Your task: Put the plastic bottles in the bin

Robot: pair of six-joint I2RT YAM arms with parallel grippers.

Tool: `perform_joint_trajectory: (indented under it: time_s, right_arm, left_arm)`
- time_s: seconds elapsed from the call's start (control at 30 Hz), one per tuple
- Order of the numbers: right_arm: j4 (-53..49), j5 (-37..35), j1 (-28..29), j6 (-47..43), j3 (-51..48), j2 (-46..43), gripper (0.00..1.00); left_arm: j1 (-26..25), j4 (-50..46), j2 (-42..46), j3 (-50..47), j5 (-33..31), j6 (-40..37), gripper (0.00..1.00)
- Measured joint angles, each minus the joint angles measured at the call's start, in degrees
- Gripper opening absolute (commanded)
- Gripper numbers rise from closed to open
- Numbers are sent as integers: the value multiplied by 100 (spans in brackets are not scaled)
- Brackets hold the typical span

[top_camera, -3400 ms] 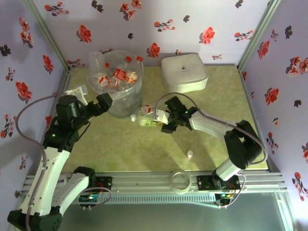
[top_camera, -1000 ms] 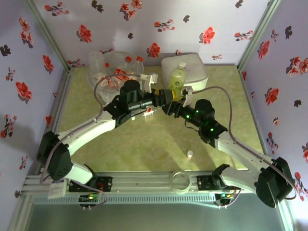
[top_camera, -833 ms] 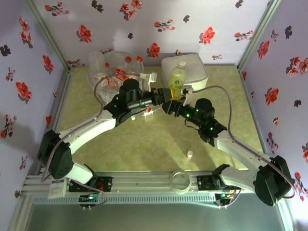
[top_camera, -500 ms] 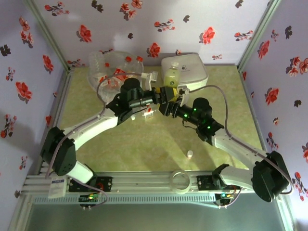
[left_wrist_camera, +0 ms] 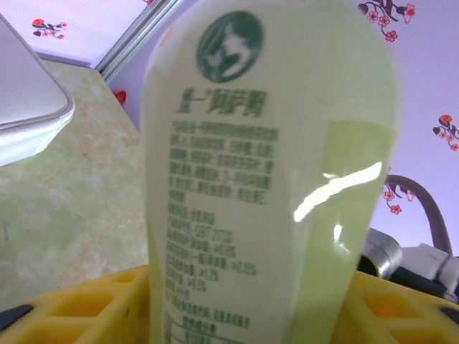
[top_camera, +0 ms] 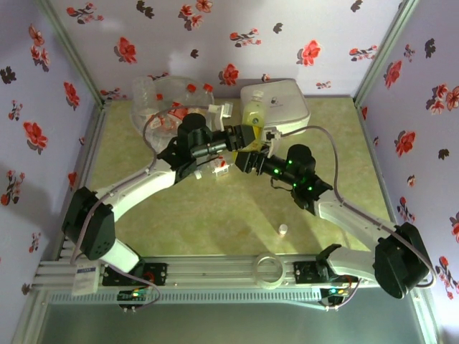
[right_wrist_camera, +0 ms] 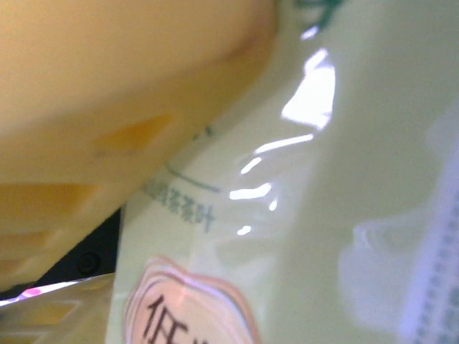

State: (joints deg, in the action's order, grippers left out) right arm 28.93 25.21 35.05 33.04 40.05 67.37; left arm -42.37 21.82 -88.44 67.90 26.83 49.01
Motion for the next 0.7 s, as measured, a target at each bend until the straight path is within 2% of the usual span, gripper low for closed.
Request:
perform_joint_trajectory:
  time_s: [0.1, 0.23, 0.43, 0.7]
  right_arm:
    - [-20, 72, -4, -76, 11, -2, 99]
    - [-304, 72, -111, -271, 20, -208, 99]
    - [-1274, -136, -286, -848, 76, -1169, 99]
    - [-2704, -885, -286, -1576, 105, -1980, 99]
  left_arm:
    - [2, -59, 0, 57, 0, -4, 53]
    - [52, -245, 0, 245, -2, -66, 53]
    - [275, -562, 0, 649, -2, -280, 52]
    - [1121, -1355, 4, 1611, -122, -782, 49]
